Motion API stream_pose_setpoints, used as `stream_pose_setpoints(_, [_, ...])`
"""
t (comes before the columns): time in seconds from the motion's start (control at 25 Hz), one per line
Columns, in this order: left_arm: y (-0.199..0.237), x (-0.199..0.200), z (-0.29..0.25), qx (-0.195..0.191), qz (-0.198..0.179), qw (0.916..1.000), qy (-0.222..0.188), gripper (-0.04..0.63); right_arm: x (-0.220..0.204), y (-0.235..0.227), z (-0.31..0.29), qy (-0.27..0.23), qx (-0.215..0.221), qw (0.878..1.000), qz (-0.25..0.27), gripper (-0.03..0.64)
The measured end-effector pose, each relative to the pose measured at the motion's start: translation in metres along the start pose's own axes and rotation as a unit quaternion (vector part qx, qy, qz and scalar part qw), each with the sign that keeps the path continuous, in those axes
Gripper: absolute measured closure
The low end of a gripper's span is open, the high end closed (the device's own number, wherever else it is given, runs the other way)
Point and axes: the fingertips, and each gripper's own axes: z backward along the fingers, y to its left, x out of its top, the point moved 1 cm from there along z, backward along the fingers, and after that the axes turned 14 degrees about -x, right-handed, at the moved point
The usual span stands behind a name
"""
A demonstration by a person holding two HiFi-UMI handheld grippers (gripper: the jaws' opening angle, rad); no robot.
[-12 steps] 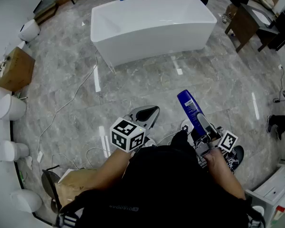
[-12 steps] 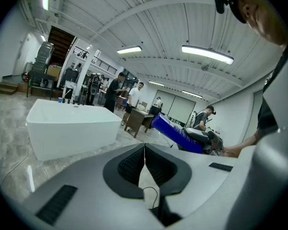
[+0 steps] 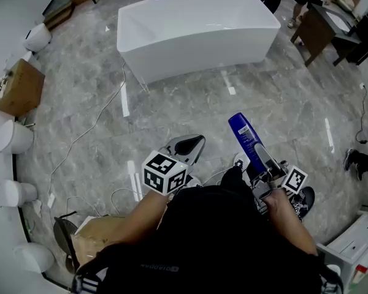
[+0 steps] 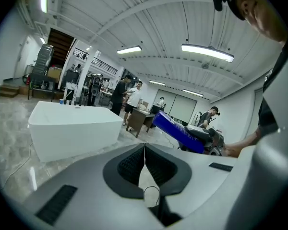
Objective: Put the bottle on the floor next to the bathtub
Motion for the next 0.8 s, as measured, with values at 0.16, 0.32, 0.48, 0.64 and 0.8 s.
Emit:
stream_pose_setpoints(0.16, [-0.002, 0.003, 0.003, 0.001, -0.001, 1.0000, -0.002, 0.578, 0.001, 0.005, -0.001, 0.001, 0.000, 1.000, 0.015, 0.451])
stream_pose_setpoints(0.32, [-0.001, -0.007, 0.008, 0.001, 0.003, 1.0000, 0.007, 0.578, 0.001, 0.009, 0.000, -0.009, 0.013, 1.000, 0.016, 0.449])
stream_pose_setpoints(0.48, [0.004, -0.015, 0.007, 0.004, 0.015, 0.9997, 0.017, 0.578, 0.003, 0.007, 0.002, -0.011, 0.002, 1.000, 0.026, 0.449])
stream_pose_setpoints(0.64, [0.008, -0.021, -0.003, 0.005, 0.026, 0.9995, 0.016, 0.578, 0.005, -0.004, 0.006, -0.004, -0.007, 1.000, 0.006, 0.449])
stream_pose_setpoints(0.8, [0.011, -0.025, -0.019, 0.006, 0.042, 0.9990, 0.016, 0.578, 0.009, -0.021, 0.010, 0.001, -0.025, 0.999, -0.035, 0.449])
